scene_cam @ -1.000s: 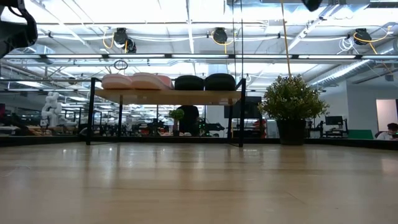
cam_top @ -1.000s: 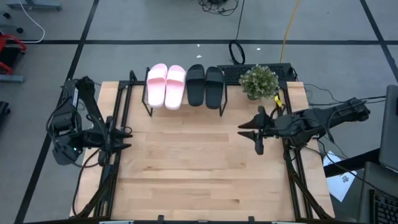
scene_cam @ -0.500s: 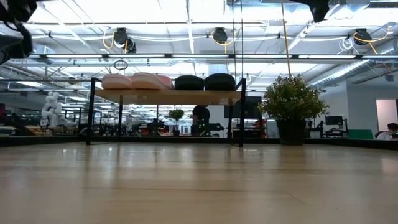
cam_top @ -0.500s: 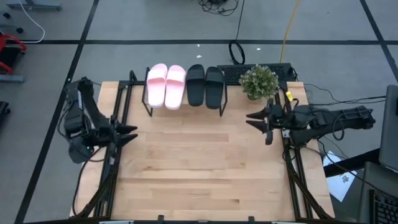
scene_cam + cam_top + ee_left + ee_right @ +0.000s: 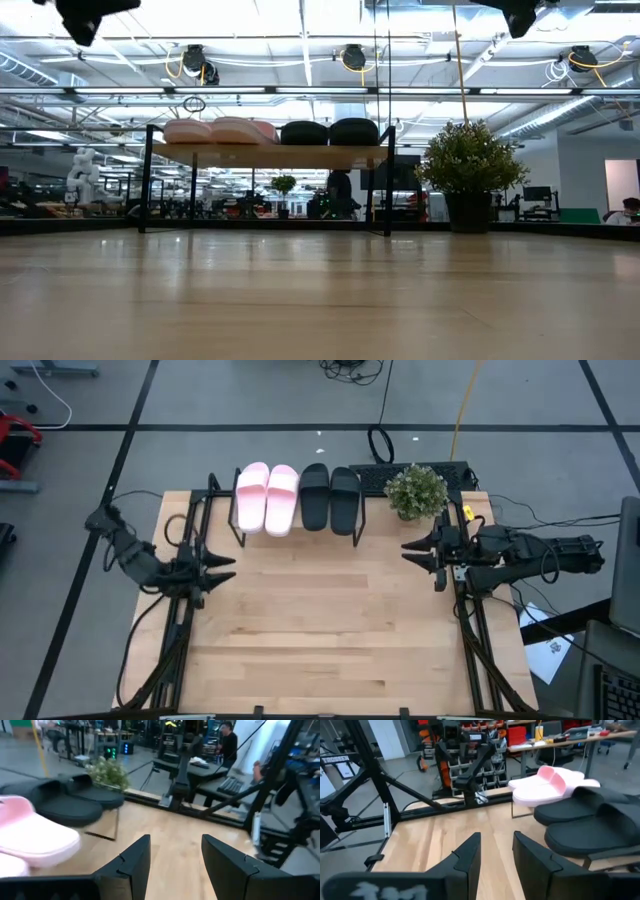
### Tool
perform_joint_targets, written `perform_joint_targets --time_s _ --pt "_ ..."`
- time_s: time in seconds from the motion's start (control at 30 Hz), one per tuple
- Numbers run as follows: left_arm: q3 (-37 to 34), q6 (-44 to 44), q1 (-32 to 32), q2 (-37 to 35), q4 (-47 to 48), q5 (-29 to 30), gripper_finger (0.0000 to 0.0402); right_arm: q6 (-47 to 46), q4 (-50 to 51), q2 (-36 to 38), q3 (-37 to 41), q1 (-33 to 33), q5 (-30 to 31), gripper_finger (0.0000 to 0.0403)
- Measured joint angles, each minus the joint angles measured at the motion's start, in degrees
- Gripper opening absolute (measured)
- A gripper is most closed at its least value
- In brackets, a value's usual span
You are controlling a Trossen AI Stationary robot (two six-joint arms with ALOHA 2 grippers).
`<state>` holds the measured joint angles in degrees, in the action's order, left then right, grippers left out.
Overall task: Pick and place slides into the shelf
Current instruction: Return to Home Position
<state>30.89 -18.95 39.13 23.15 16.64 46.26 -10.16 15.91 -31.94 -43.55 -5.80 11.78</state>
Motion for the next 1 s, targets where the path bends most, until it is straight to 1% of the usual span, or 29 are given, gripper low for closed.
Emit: perform_joint_targets --time_s 0.13,0.23,0.3,0.37,0.47,0.57,0.67,0.73,0.87,1.0 --pt "-0.36 2.13 -8.38 -5.14 6.64 -7.94 0.0175 -1.04 2.22 1.04 0.0 -0.02 -0.05 0.0105" --pt "-0.32 -0.02 -12.63 -8.04 11.53 -11.35 0.0175 -1.02 3.51 2.31 0.0 -0.01 -0.1 0.0105" --pt "-1.09 -1.3 -14.35 -9.07 11.93 -13.95 0.0175 -0.33 3.56 3.17 0.0 -0.02 -0.1 0.0105" --pt "-3.07 -0.73 -15.19 -9.41 8.66 -15.42 0.0175 0.76 3.73 4.09 0.08 -0.02 -0.1 0.0105" --pt "-7.3 -0.72 -15.52 -9.35 3.69 -16.4 0.0175 0.85 2.39 5.8 2.03 0.0 -0.05 0.0105" --pt "-10.67 -2.18 -15.49 -9.33 -0.56 -16.66 0.0175 -1.72 0.52 7.52 5.97 -0.01 -0.03 0.0105" --pt "-11.66 -3.16 -15.36 -9.22 -3.49 -16.7 0.0175 -3.54 -3.55 9.32 10.98 -0.01 -0.01 0.0105" --pt "-11.64 -2.6 -15.1 -9.02 -3.9 -16.79 0.0175 -4.13 -5.69 10.8 13.87 0.0 0.03 0.0105" --pt "-11.64 -2.6 -14.99 -8.98 -1.92 -15.48 0.0175 -6.78 -6.03 14.35 17.91 0.25 0.17 0.0105" --pt "-11.64 -2.66 -14.99 -8.98 -0.76 -14.62 0.0175 -7.14 -6.79 19.4 21.38 1.04 0.21 0.0105"
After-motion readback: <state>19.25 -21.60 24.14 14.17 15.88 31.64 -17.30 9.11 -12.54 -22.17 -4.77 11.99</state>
